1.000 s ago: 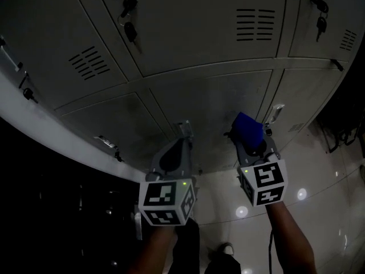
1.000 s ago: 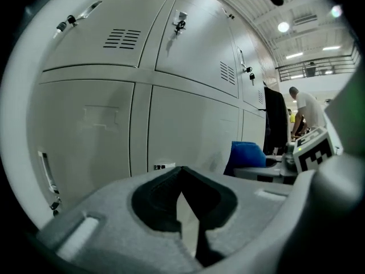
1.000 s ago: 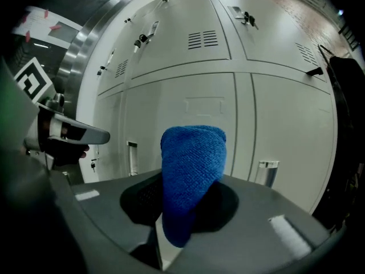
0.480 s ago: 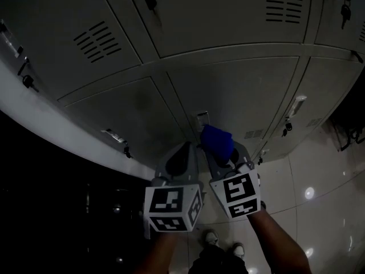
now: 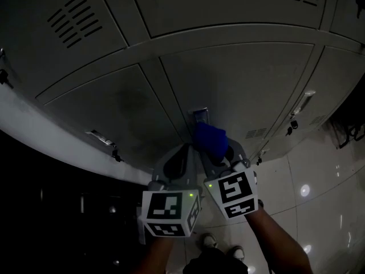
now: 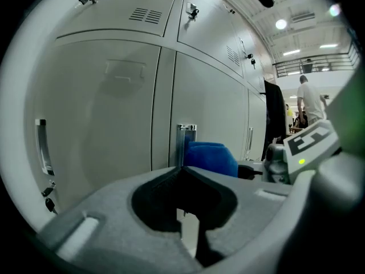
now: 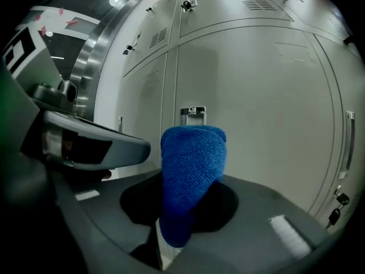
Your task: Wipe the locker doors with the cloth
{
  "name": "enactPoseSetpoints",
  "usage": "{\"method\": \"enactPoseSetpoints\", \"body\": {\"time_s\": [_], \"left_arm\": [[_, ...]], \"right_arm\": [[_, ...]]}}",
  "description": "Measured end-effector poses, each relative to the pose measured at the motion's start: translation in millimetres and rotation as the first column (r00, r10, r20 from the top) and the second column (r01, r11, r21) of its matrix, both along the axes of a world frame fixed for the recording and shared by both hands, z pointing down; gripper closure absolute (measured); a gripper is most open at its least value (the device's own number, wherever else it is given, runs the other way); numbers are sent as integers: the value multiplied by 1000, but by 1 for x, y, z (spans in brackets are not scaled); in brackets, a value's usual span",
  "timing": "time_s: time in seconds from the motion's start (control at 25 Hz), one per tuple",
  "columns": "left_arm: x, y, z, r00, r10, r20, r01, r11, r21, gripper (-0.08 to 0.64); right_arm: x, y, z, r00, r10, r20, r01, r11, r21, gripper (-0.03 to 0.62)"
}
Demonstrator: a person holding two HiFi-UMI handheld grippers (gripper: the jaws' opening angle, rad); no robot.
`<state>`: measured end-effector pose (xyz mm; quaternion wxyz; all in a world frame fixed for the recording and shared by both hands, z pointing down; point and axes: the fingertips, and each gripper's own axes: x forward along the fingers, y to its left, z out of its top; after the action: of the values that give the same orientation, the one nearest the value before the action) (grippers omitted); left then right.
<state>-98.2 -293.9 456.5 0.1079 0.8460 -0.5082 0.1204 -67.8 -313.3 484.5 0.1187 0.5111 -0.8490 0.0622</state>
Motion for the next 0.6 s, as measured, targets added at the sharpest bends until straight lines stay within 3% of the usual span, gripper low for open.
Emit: {"method": "enactPoseSetpoints", "body": {"time_s": [0.6], "left_arm": [[42,-2,17,999,38,-5,-38,999,4,565]], "right_arm": [[134,5,30,980,195,-44,-196,980,-27,509]]}}
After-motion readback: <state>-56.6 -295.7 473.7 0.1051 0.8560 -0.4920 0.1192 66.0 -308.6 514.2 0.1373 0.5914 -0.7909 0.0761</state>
